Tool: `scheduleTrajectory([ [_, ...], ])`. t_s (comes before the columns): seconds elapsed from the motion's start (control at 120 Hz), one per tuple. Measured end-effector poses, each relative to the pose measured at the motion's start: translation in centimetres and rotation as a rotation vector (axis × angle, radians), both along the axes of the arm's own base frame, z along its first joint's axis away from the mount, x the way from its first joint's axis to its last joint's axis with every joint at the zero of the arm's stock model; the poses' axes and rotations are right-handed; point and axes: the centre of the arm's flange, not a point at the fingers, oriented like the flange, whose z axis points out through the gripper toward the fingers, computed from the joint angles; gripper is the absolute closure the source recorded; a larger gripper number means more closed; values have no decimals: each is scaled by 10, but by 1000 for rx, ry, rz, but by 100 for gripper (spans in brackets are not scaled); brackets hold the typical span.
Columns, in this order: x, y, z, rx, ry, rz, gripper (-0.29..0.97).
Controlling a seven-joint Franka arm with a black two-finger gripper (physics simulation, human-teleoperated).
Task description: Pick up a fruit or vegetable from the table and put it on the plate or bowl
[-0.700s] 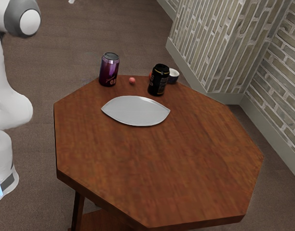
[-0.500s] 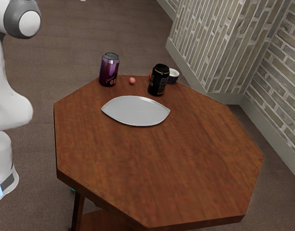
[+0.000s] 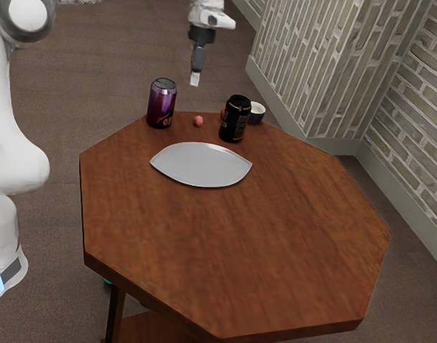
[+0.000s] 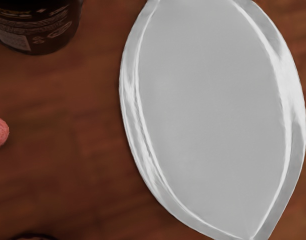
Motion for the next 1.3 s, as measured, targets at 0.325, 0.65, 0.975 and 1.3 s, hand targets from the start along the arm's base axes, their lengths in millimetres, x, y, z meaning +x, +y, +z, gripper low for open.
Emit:
scheduleTrajectory([
  [0.325,29,43,-71,434,-31,-5,2],
  [0.65,44,63,-122,271,-151,27,2],
  [0.975,50,56,-154,218,-129,22,3],
  [1.3,53,59,-168,223,-112,34,-12],
])
